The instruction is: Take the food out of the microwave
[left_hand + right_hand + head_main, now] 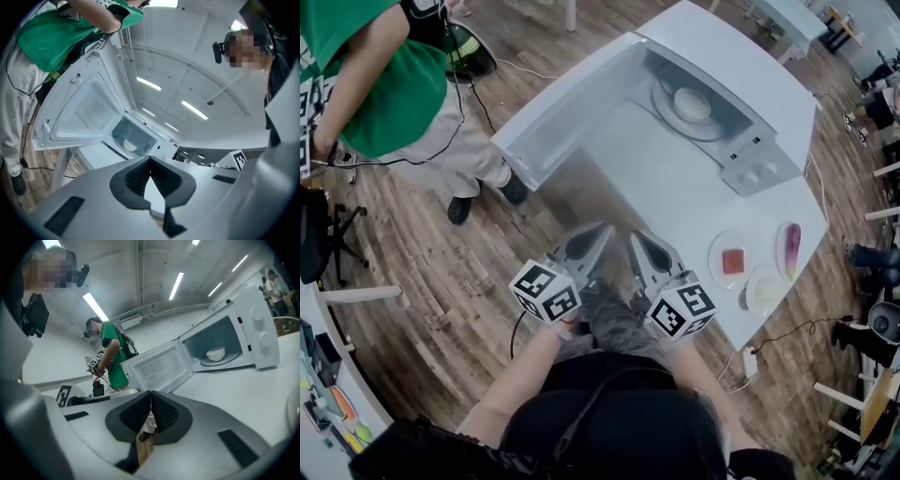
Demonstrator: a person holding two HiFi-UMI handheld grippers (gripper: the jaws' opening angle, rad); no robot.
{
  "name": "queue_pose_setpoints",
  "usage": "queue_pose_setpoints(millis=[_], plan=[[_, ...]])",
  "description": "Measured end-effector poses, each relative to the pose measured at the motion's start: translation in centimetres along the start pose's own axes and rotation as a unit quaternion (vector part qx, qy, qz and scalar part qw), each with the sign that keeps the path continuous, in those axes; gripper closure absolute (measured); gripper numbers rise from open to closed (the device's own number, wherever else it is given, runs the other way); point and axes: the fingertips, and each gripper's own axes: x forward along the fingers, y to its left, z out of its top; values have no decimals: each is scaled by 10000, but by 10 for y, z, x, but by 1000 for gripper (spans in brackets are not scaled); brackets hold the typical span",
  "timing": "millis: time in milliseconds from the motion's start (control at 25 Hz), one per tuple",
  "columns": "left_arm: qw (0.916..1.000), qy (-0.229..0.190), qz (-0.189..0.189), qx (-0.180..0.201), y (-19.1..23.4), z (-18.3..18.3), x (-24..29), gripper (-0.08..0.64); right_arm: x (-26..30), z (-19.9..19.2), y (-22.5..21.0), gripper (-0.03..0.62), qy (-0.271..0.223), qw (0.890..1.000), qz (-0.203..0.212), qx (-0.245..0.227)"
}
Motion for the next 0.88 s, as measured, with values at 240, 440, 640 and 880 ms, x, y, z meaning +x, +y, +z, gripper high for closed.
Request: queue_pose_setpoints(millis=[240, 440, 640, 880], plan=[[9996, 205, -162, -78, 12, 3, 41, 549, 11, 20, -36, 572, -136, 9995, -272, 106], [9990, 320, -311, -32, 16, 13, 79, 549, 21, 39, -68, 572, -210, 9985, -458, 196], [9987, 393, -317, 31, 26, 22, 106, 549, 36, 54, -90, 572, -260, 9982, -485, 256], [9982, 504, -329, 37, 37, 26, 135, 549, 49, 69, -118, 572, -343, 9974, -542, 335]])
